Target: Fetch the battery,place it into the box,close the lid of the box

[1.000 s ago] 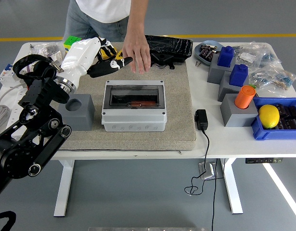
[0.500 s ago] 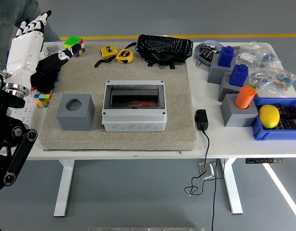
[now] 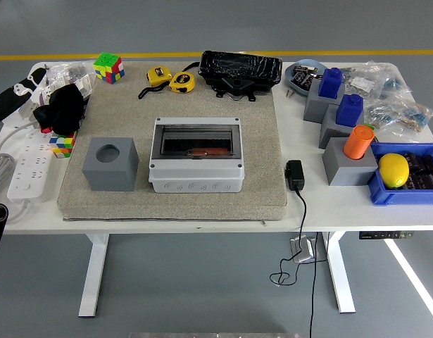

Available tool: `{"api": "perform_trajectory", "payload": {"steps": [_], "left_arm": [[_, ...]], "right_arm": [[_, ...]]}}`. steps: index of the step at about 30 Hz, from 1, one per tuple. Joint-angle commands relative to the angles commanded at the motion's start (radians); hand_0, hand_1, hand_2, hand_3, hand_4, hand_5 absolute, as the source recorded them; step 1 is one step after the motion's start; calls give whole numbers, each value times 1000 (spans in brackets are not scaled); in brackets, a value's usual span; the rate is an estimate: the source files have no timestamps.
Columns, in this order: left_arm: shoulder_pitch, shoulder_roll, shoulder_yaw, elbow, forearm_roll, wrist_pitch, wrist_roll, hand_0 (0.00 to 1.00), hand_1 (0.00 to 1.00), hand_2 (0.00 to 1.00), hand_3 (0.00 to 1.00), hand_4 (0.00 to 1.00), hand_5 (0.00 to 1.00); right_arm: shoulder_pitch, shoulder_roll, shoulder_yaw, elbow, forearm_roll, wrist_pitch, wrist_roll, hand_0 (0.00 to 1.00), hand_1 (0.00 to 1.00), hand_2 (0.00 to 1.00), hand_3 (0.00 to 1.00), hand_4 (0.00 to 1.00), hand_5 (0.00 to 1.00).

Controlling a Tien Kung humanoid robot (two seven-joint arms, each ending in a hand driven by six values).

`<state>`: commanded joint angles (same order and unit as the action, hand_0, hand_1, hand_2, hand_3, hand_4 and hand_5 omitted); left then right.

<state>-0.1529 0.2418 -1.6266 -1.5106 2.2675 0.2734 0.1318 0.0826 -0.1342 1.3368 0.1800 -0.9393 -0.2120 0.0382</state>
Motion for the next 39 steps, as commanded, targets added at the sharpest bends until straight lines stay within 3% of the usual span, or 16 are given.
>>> {"api": "perform_trajectory", "payload": {"steps": [2,3,4,8,10,22,39], "left_arm": [[14,-5,-6,-6,-12,-3,-14,998,998,998,998,998,998],[30,-23,-14,-8,-47,1,-42,998,998,998,998,998,998],[31,-26,-15,-8,-50,2,-44,998,998,998,998,998,998],[67,-82,-46,-14,-58,12,-59,998,998,998,998,998,998],[83,-91,-52,-16,-54,7,-54,998,998,998,998,998,998],[121,-68,-52,-22,-55,5,-50,998,998,998,998,998,998],[144,-57,-34,-29,-50,7,-53,998,998,998,998,998,998]], "right_arm": [[2,0,3,0,-3,0,0,879,801,746,777,998,998],[2,2,18,0,-16,-1,-1,879,801,746,777,998,998],[2,2,19,0,-17,-1,-2,879,801,746,777,998,998],[-2,7,23,0,-26,0,-3,880,802,746,779,998,998],[-2,7,24,0,-28,0,-2,880,802,746,779,998,998],[-13,4,35,0,-51,0,-10,881,803,747,778,998,998],[-32,11,32,0,-63,-2,-12,882,803,747,778,998,998]]}}
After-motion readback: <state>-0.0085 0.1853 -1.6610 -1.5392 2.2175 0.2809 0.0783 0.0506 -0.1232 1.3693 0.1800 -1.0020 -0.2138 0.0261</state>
